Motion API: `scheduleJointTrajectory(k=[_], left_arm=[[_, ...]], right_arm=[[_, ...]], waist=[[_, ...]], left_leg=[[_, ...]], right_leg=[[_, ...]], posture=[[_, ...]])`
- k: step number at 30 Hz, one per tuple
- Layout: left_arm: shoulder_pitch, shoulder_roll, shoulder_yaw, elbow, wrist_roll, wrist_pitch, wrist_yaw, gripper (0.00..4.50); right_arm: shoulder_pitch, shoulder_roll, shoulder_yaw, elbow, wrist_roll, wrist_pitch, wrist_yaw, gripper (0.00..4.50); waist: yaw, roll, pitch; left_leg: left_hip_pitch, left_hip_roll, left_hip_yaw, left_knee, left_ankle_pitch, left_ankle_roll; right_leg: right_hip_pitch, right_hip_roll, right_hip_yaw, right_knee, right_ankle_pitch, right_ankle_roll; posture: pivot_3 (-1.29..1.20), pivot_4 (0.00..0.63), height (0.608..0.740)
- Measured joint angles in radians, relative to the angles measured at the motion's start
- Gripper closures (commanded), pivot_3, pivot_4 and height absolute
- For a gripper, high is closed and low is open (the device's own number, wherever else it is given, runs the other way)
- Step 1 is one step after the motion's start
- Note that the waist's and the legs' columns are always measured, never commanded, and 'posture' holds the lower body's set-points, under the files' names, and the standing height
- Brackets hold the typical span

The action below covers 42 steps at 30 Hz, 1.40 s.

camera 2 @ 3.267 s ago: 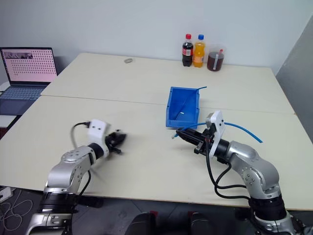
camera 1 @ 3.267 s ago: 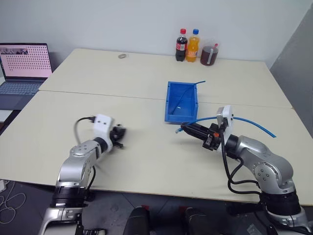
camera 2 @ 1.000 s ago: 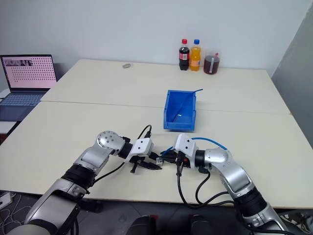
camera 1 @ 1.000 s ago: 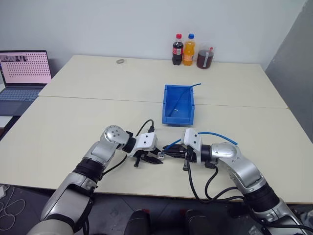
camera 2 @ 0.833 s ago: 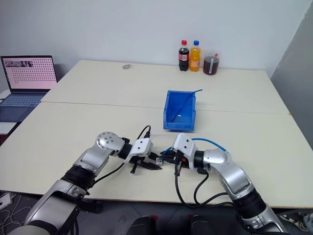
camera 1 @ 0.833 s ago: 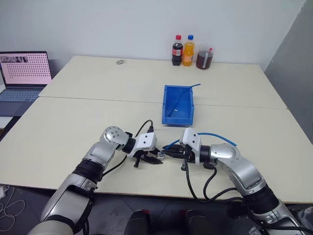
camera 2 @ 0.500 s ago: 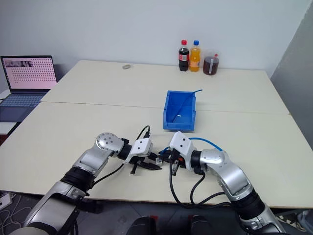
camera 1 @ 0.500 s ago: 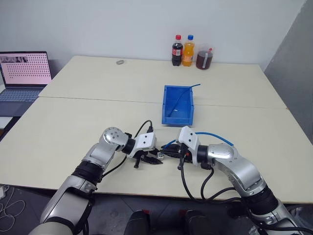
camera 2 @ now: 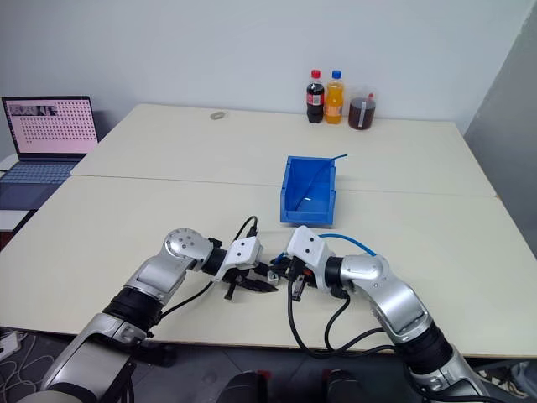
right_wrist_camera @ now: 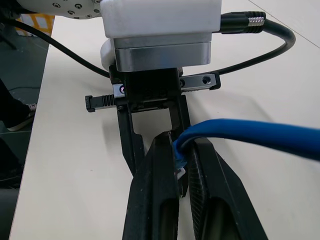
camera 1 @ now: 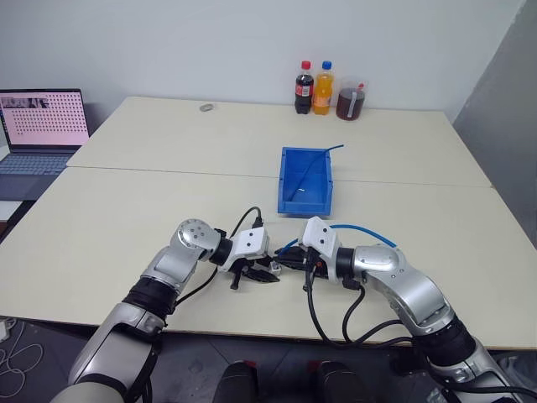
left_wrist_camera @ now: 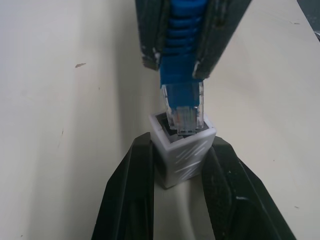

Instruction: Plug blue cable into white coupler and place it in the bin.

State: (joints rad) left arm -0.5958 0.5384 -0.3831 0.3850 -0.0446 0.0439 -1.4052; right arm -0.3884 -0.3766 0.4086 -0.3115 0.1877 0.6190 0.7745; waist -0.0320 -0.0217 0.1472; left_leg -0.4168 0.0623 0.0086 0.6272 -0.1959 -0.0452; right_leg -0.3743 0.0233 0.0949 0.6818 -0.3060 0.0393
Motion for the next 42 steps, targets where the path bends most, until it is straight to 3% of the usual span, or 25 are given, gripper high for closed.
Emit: scheduleJointTrajectory(k=[11, 18, 34, 42], left_arm=[[0.023, 0.007, 0.008, -0.047, 0.0, 0.025, -0.002, 3.53], [0.022, 0.005, 0.007, -0.045, 0.0, 0.012, -0.012, 3.53], [0.002, -0.014, 0.007, -0.006, 0.0, -0.004, -0.029, 3.53], [-0.001, -0.015, 0.007, 0.001, 0.0, -0.004, -0.035, 3.53]], right_arm=[[0.033, 0.043, -0.057, -0.008, 0.059, -0.003, -0.015, 4.49], [0.035, 0.015, -0.106, -0.1, 0.105, 0.025, -0.021, 4.49], [0.053, 0.004, -0.038, -0.128, 0.046, 0.129, -0.163, 4.5], [0.057, -0.014, -0.03, -0.147, 0.047, 0.132, -0.155, 4.5]], waist=[[0.001, 0.0, 0.0], [0.001, -0.001, 0.001], [0.003, -0.001, 0.001], [0.003, -0.001, 0.001]], left_leg=[[-0.001, 0.0, 0.0, -0.002, 0.0, 0.0], [-0.004, 0.0, 0.0, -0.002, 0.0, 0.0], [-0.006, 0.0, 0.0, -0.002, 0.0, 0.0], [-0.006, 0.0, 0.0, -0.002, 0.0, 0.0]], right_leg=[[-0.002, 0.0, 0.0, 0.0, -0.001, -0.001], [-0.004, 0.0, 0.0, 0.0, -0.001, -0.001], [-0.006, -0.001, 0.0, 0.0, -0.001, -0.001], [-0.006, -0.001, 0.0, -0.001, -0.001, -0.001]], posture=[[0.0, 0.15, 0.74], [0.0, 0.15, 0.74], [0.0, 0.15, 0.74], [0.0, 0.15, 0.74]])
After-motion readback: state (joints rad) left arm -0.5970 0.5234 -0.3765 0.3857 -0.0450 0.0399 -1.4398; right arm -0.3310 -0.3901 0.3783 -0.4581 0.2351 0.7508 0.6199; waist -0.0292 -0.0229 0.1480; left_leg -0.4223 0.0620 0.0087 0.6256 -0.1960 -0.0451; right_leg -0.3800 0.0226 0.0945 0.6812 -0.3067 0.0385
